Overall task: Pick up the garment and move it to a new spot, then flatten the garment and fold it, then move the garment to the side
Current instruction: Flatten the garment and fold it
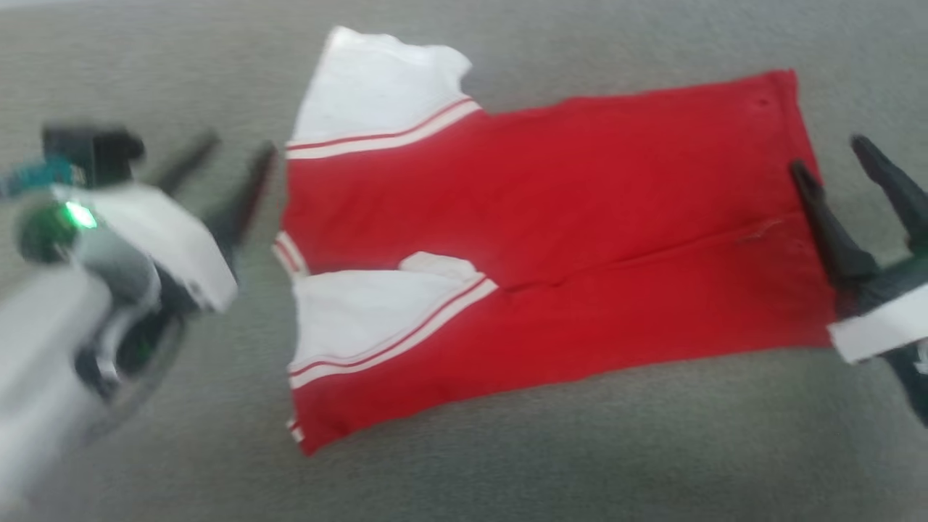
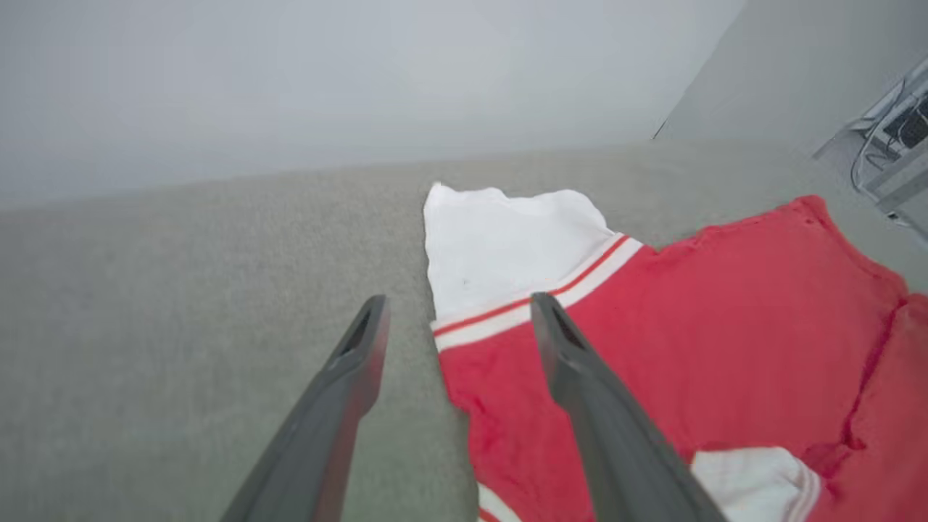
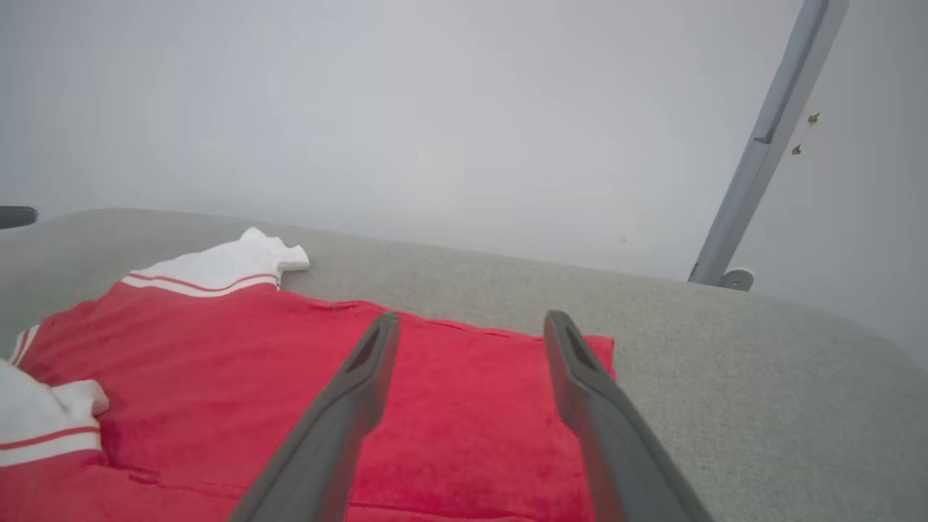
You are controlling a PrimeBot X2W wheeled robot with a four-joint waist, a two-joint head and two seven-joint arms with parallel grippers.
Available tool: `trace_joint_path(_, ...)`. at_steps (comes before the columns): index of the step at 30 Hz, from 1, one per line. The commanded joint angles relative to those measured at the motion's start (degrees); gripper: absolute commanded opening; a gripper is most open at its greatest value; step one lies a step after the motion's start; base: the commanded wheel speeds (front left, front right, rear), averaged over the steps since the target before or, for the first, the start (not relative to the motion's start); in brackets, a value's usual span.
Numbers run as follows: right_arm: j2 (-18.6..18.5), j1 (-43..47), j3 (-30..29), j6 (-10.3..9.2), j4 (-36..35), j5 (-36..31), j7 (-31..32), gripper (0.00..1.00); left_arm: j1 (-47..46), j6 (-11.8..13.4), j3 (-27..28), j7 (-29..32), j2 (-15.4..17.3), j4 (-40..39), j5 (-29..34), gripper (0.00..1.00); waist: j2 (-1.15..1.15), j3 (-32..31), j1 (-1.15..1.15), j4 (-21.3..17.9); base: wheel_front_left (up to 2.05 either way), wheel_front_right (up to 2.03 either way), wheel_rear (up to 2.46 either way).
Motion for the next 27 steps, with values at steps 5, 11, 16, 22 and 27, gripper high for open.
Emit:
trace_joint_path(5,4.5,-3.7,2.4,0.00,0.4,-1.1,-5.1,1.00,-12.9,-0.7,-0.9,4.8,-2.6,11.9,5.0,1.00,0.00,5.4,0.00,-7.6,0.00,0.00,0.00)
trace_joint_path(11,6.5,-4.9,2.6,0.00,2.1,-0.2,-7.0,1.00,-21.1,-2.5,-2.0,13.2,-5.1,23.0,4.1,1.00,0.00,7.8,0.00,-11.8,0.00,0.00,0.00)
trace_joint_path(16,6.6,-5.3,3.2,0.00,3.4,1.2,-7.8,1.00,-26.4,-5.0,-3.2,25.0,-5.9,31.0,1.6,1.00,0.00,9.2,0.00,-14.3,0.00,0.00,0.00)
trace_joint_path(22,5.8,-6.1,4.8,0.00,4.1,2.6,-8.1,1.00,-30.9,-4.8,-5.2,39.5,-6.7,35.9,-0.5,1.00,0.00,10.9,0.00,-15.6,0.00,0.00,0.00)
trace_joint_path(27,4.0,-8.0,6.9,0.00,4.9,3.8,-7.4,1.00,-33.3,-5.2,-6.4,47.3,-8.5,36.8,-1.8,0.00,0.00,12.3,0.00,-15.4,0.00,0.00,0.00)
